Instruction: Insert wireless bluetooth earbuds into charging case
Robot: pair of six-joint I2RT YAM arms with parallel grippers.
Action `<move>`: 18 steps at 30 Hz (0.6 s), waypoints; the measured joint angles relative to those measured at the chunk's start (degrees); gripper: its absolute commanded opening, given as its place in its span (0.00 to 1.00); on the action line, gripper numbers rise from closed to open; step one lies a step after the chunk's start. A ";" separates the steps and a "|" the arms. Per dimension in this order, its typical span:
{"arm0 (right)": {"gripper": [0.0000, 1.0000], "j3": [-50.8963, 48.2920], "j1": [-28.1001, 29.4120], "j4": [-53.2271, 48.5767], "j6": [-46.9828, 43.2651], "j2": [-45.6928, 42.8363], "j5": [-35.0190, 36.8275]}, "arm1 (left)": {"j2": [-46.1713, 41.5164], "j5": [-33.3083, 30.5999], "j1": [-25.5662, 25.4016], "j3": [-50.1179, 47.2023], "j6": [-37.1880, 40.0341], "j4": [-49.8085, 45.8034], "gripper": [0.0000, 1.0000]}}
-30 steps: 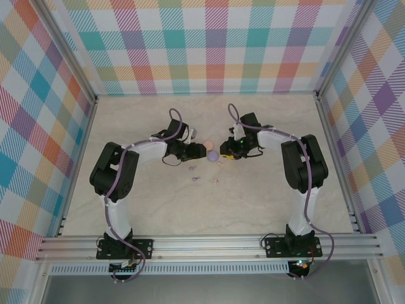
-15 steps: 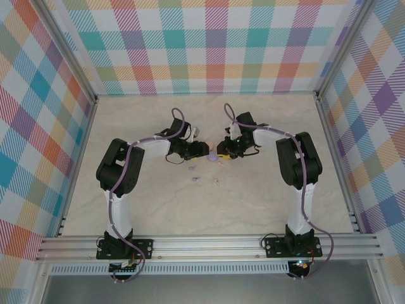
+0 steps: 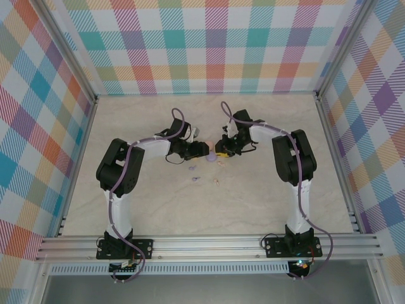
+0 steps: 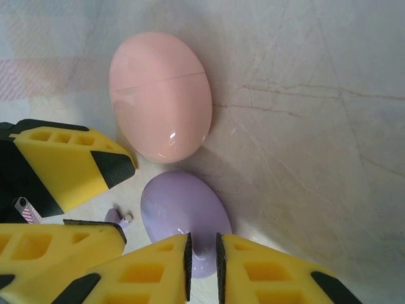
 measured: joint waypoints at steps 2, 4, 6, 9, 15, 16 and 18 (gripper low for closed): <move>0.19 1.07 0.02 -0.55 -0.42 0.66 0.17 | 0.00 0.00 0.00 -0.07 0.00 0.02 0.57; 0.19 2.40 0.09 -1.25 -0.81 1.46 0.22 | 0.00 0.02 0.00 -0.15 0.00 0.13 0.57; 0.18 3.56 0.22 -1.86 -1.01 2.19 0.22 | -0.04 0.00 0.00 -0.28 0.00 0.24 0.57; 0.18 4.55 0.28 -2.64 -1.20 2.75 0.24 | -0.07 0.00 0.00 -0.35 0.00 0.35 0.57; 0.23 4.72 0.33 -3.28 -1.27 2.73 1.11 | -0.09 0.00 0.00 -0.39 0.00 0.46 0.57; 0.25 4.72 0.33 -3.28 -1.25 2.64 1.46 | -0.09 0.00 0.00 -0.44 0.00 0.52 0.57; 0.26 4.37 0.31 -3.04 -1.20 2.10 1.90 | -0.11 -0.02 0.00 -0.59 0.00 0.76 0.57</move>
